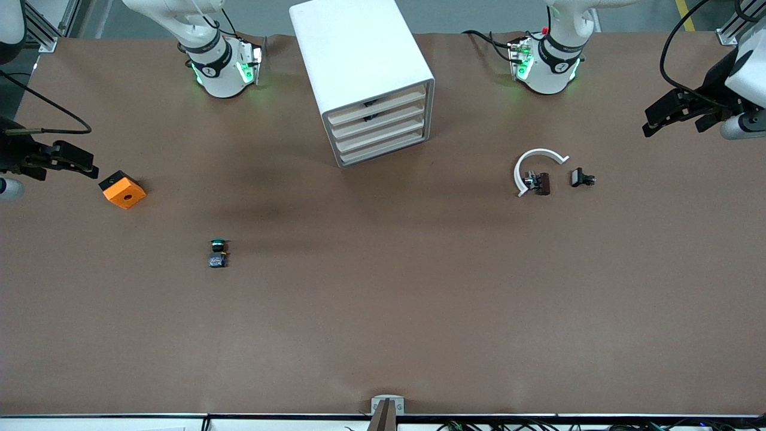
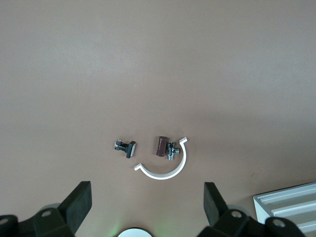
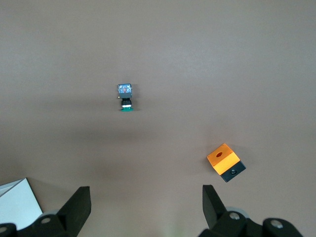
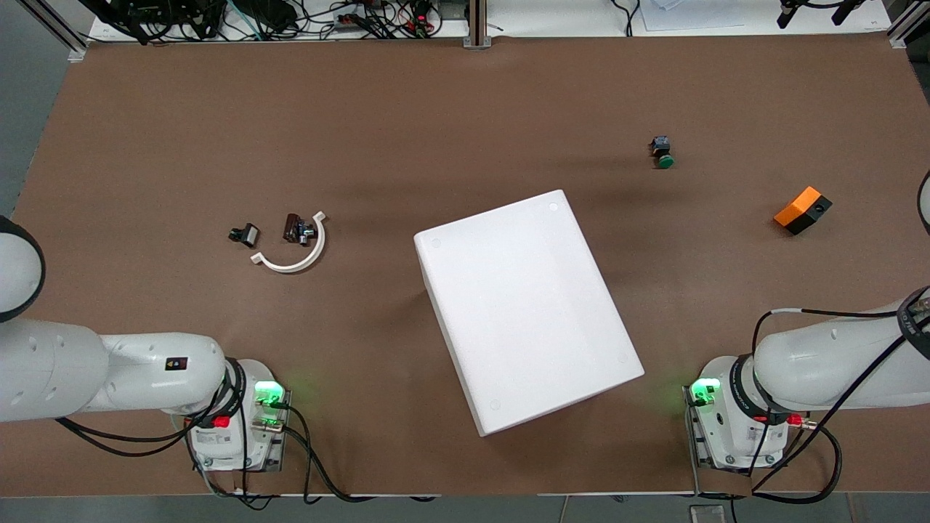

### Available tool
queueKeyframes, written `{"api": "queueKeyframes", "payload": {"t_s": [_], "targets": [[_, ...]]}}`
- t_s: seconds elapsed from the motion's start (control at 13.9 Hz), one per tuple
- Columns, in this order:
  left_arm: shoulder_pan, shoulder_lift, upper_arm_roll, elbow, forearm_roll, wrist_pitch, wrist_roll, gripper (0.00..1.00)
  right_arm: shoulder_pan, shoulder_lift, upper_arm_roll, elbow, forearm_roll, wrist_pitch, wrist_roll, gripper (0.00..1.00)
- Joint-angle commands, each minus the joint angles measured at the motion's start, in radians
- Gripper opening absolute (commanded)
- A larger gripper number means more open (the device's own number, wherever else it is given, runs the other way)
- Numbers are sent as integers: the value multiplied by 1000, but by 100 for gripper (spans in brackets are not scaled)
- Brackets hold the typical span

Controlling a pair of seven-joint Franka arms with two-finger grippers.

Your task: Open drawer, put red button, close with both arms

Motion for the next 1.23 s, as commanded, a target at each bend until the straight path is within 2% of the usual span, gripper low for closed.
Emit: {"api": "queueKeyframes", "payload": {"t_s": [0.0,0.5,0.65,1.15], "targets": [[0,19,-8,14,1,3,0,100,-7,-8,4,16,2,-15,-12,100],[10,88,-3,104,33,1,6,100,-4,-8,4,17,2,-18,-12,100],[-3,89,-8,108,74,1,6,100,-3,-8,5,17,2,-18,-12,100],[-3,97,-8,114,62,-4,-1,100,-3,-7,5,19,-7,-18,-14,100]]}}
